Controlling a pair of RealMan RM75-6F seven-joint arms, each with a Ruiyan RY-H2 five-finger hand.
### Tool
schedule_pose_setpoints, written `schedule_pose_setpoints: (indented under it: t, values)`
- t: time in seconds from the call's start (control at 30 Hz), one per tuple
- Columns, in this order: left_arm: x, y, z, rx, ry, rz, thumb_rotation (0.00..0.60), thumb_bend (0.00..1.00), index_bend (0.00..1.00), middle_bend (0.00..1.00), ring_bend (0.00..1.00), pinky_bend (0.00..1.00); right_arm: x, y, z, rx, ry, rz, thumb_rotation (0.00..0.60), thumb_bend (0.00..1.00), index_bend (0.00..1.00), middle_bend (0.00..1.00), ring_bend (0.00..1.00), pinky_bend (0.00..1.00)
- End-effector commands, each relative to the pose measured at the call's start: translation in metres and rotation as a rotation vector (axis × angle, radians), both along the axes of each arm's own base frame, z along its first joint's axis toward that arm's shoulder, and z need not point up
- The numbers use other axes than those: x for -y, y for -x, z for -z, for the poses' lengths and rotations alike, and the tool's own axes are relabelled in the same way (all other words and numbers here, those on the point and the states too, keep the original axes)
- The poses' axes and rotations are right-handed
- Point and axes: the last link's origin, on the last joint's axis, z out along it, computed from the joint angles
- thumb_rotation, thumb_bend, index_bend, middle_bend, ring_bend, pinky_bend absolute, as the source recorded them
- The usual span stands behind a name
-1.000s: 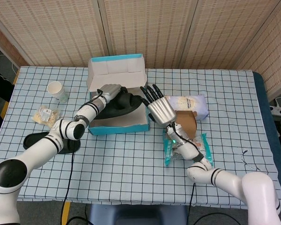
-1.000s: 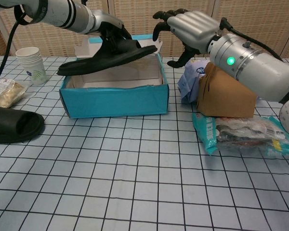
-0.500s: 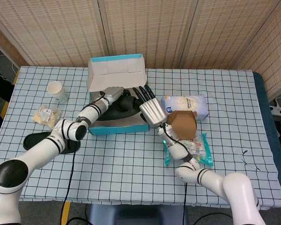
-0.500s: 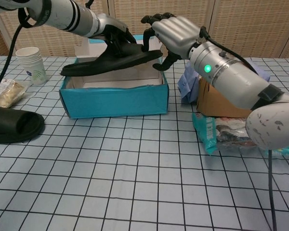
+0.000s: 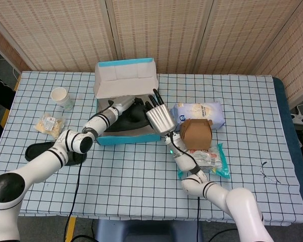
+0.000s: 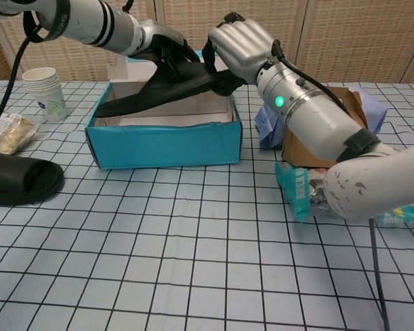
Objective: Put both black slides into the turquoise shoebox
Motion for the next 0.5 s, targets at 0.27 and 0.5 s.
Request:
schedule_pose_setpoints:
  t: [0.27,0.5]
  values:
    - [-0.001,0.003,-0.021,0.107,-0.012,-0.037,0.6,0.37,0.0,0.0,0.0,0.06,0.006,-0.004,0.001,-0.018,0.046,0.041,0.6,0.46,0.97,0.45,0.2,0.06]
    - [0.001,0.006,-0.026,0.143,-0.012,-0.046,0.6,0.31,0.0,0.0,0.0,0.0,0.011,-0.003,0.0,-0.028,0.053,0.074,0.6,0.48,0.98,0.46,0.2,0.06]
